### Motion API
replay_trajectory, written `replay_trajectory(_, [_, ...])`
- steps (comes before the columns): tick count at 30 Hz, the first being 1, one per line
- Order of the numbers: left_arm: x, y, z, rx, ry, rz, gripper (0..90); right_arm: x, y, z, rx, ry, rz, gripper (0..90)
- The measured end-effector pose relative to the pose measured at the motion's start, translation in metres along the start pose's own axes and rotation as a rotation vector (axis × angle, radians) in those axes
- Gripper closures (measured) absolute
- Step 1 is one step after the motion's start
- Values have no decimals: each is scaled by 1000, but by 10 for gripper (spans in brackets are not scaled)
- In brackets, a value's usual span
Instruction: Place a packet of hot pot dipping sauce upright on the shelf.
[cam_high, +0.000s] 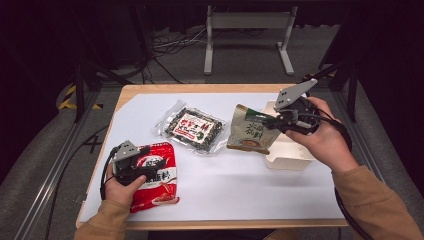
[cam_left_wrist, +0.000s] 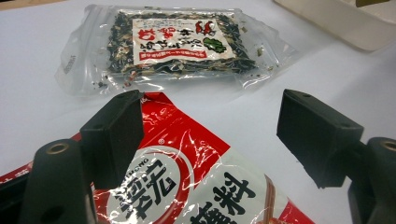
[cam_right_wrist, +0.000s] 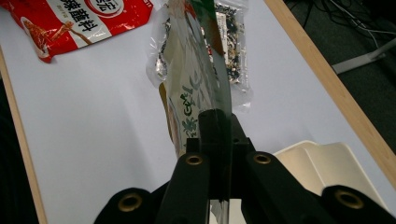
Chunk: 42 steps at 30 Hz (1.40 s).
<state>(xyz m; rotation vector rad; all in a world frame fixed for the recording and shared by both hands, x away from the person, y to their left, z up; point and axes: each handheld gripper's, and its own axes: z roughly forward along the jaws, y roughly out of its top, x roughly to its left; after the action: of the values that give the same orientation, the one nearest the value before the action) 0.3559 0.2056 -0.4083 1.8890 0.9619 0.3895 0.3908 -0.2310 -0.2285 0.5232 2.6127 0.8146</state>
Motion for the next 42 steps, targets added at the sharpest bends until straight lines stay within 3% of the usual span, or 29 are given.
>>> replay_trajectory(6, [1,0,-1,1,6,3,234,-10,1,-3,16,-22,-19,894])
replay_trajectory(23, [7,-7,-5,19,47,-17,214,-57,-7,-16,32,-70,39,893])
replay_trajectory(42, [8,-13,-10,25,76,-30,211,-92,-16,-19,20,-139,3,893])
